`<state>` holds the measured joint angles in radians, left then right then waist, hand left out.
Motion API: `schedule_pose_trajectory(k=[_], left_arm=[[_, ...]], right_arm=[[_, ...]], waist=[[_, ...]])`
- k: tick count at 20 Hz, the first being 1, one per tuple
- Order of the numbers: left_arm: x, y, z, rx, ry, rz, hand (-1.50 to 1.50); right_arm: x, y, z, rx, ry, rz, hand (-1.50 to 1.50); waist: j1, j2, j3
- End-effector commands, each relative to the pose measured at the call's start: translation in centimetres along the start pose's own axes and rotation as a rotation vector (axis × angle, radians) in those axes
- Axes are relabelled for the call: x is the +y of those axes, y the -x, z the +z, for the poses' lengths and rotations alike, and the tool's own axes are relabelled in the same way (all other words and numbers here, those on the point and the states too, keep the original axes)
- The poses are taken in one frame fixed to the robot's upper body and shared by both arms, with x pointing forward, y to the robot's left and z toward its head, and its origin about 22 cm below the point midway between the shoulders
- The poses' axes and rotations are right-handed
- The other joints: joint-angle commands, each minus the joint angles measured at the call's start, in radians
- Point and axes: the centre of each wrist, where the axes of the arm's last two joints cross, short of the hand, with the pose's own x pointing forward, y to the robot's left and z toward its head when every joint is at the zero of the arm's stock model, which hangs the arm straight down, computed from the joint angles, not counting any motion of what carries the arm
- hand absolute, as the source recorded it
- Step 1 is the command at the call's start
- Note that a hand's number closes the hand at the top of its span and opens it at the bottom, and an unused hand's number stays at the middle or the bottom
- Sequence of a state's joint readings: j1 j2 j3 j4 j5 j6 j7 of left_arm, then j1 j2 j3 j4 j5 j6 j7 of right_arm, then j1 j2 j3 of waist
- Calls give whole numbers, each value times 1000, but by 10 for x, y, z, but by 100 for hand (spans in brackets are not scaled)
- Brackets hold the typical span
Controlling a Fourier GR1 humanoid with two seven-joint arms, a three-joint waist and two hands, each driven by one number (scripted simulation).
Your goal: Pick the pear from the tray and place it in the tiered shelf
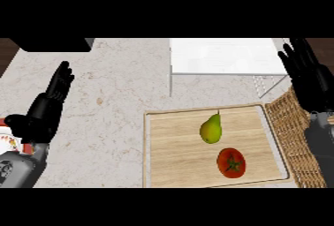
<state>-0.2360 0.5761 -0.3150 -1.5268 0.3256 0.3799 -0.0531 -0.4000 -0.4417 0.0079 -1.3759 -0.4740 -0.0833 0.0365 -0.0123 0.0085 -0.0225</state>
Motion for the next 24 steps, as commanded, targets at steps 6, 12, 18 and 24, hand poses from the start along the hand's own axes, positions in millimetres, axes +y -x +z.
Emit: schedule_pose_trajectory(k=[6,12,18,24], left_arm=[[9,8,17,78,-168,70,0],[6,7,26,140,-142,130,0],[-10,3,33,145,-130,145,0],[9,1,28,140,-135,120,0]], right_arm=[[67,34,-24,125,123,-149,150],[27,72,25,133,385,-317,-150],[12,23,31,202,54,-69,-150],[19,-41,16,335,-176,274,-150]], waist=[[42,-8,23],[12,-12,23],[9,-14,22],[21,-15,19]])
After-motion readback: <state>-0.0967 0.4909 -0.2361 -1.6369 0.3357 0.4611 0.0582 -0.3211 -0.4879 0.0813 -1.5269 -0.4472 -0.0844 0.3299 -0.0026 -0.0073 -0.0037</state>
